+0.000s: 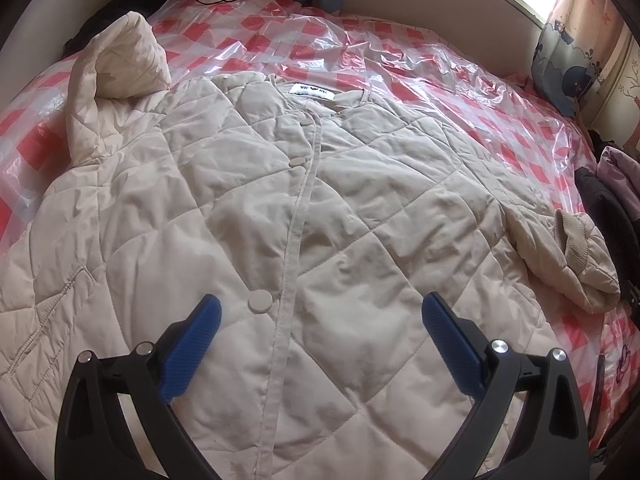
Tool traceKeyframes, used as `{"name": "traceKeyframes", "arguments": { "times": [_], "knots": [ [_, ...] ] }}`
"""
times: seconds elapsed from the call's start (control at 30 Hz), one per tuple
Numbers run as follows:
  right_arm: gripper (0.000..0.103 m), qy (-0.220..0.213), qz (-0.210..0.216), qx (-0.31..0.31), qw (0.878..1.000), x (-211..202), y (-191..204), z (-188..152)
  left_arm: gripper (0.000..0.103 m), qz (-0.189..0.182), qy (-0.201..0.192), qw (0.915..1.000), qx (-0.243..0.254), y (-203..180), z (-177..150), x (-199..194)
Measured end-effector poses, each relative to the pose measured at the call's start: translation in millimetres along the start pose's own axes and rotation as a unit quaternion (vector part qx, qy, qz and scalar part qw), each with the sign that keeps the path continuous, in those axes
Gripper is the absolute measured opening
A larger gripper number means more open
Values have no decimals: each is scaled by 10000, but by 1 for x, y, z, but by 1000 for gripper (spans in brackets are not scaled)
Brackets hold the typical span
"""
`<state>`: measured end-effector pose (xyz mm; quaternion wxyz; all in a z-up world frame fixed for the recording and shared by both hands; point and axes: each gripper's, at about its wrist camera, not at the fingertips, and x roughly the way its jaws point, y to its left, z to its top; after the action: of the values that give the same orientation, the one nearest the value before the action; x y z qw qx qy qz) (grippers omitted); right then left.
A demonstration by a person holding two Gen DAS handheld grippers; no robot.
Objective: Fold large clothes
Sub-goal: 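Move the right gripper toward the knit-cuffed sleeve beside the jacket body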
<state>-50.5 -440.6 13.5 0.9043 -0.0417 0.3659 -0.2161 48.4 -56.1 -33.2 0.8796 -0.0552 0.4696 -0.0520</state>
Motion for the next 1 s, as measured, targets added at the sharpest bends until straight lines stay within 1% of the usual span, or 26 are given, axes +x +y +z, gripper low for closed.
{"name": "traceKeyframes", "arguments": {
  "times": [0.1, 0.17, 0.2, 0.27, 0.3, 0.37, 0.47, 0.63, 0.83, 1.0],
  "knots": [
    [96, -92, 757, -202, 9969, -24, 55, -1, 96, 286, -234, 9989, 285, -10, -1, -7],
    [96, -72, 1269, -122, 9918, -37, 91, -8, 96, 395, -292, 9980, 407, -13, -2, -9],
    [96, -30, 1494, -44, 9888, -37, 109, -7, 96, 404, -308, 9978, 434, -14, -1, -10],
    [96, 45, 1740, 155, 9846, -38, 135, -6, 96, 444, -352, 9974, 442, -12, -1, -13],
    [96, 17, 1893, 227, 9817, -38, 143, -7, 96, 466, -378, 9973, 433, -11, 0, -14],
    [96, -29, 1929, 246, 9809, -38, 157, -9, 96, 475, -421, 9972, 406, -8, 1, -18],
    [96, -197, 1730, 43, 9847, -43, 166, -15, 96, 456, -488, 9970, 386, -6, 1, -24],
    [96, -178, 1793, 363, 9830, -39, 153, -21, 96, 509, -572, 9960, 462, -10, 0, -27],
    [96, -48, 1906, 369, 9810, -32, 150, -22, 96, 511, -543, 9960, 497, -15, 0, -23],
    [96, -60, 1925, 371, 9806, -33, 150, -22, 96, 552, -543, 9954, 556, -19, -1, -22]
  ]
}}
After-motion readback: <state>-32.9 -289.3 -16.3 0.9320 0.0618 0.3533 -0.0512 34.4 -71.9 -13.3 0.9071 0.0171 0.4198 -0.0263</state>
